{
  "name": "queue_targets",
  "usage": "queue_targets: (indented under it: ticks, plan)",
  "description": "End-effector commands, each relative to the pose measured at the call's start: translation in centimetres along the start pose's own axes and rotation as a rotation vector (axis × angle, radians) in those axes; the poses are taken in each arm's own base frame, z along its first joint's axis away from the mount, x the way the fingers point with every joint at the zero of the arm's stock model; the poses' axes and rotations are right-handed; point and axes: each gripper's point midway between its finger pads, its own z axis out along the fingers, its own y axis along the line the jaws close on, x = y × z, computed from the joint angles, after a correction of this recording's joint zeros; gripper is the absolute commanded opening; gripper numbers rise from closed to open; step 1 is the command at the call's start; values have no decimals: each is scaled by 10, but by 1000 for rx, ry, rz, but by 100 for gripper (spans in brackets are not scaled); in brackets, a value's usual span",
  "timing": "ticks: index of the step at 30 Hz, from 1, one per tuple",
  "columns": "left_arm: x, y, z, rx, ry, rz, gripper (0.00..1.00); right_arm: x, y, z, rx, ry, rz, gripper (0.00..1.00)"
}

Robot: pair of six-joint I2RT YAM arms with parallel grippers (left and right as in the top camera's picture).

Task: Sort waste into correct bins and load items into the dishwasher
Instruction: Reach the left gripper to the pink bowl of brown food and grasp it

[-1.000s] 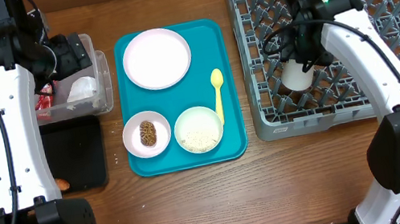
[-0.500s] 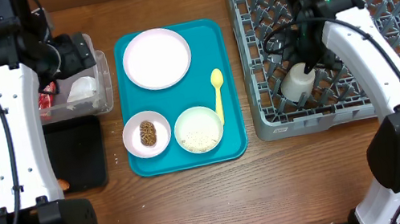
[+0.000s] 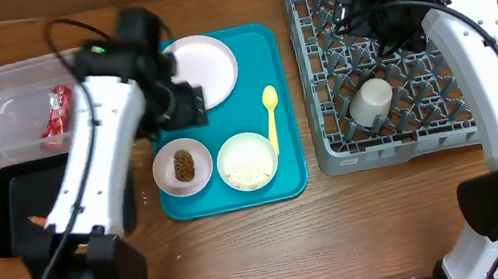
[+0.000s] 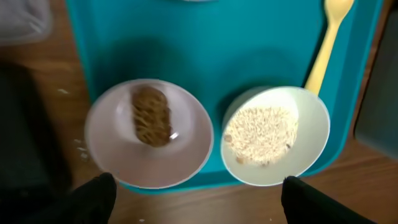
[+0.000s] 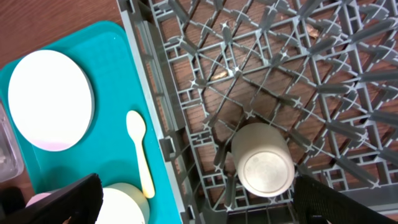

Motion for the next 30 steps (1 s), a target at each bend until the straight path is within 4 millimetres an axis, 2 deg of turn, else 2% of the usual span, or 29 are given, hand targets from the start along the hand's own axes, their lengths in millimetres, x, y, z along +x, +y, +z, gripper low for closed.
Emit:
queue_targets:
  ticks: [1, 6, 11, 16, 22, 30]
  plan:
    - [17, -9, 34, -7, 58, -48, 82, 5, 3, 0, -13, 11, -30, 100]
    - [14, -21, 69, 3, 3, -78, 67, 6, 3, 1, -10, 15, -29, 100]
    - [9, -10, 89, -44, -56, -196, 58, 8, 2, 1, -6, 24, -30, 100]
    - [3, -1, 96, -85, -101, -228, 55, 9, 1, 2, -4, 28, -33, 100]
    - [4, 0, 110, -72, -123, -228, 49, 9, 1, 2, -3, 30, -33, 100]
    - [8, 3, 118, -75, -119, -229, 29, 9, 1, 2, -3, 30, -33, 99]
